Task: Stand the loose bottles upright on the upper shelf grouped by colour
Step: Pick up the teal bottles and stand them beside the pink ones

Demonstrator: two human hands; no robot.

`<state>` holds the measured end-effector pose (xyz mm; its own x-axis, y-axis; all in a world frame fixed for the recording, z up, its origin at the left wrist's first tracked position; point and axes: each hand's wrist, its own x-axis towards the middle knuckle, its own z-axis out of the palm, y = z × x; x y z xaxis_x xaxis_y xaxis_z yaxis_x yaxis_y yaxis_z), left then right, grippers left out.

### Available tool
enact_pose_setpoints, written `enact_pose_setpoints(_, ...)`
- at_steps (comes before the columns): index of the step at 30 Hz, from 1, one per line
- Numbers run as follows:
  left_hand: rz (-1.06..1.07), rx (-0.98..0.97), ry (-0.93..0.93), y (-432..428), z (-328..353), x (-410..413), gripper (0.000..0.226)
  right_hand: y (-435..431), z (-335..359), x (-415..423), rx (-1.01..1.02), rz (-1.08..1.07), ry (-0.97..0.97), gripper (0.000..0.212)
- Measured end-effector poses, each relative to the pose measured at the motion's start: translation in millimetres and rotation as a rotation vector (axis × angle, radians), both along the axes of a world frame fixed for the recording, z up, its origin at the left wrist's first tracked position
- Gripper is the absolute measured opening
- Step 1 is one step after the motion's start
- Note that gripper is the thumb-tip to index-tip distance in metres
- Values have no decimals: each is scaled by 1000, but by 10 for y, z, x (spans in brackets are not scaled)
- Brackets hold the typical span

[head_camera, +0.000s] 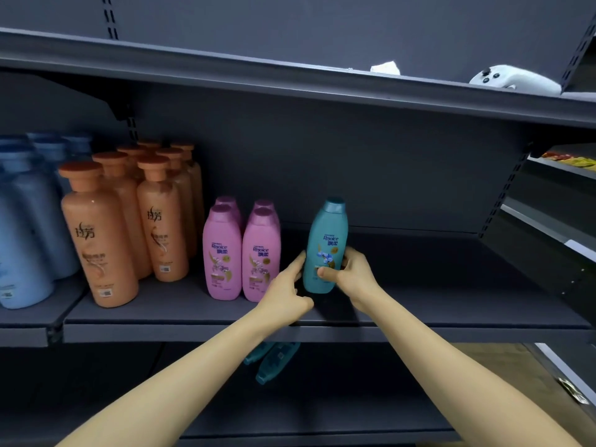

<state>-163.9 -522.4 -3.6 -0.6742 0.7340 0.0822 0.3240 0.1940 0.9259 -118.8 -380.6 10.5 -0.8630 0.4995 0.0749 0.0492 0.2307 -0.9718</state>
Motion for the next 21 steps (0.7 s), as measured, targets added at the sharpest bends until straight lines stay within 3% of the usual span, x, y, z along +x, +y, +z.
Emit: enact_pose_setpoints(21, -8, 12, -111, 222, -171, -125, 96, 175, -178, -264, 20, -2, -81, 49)
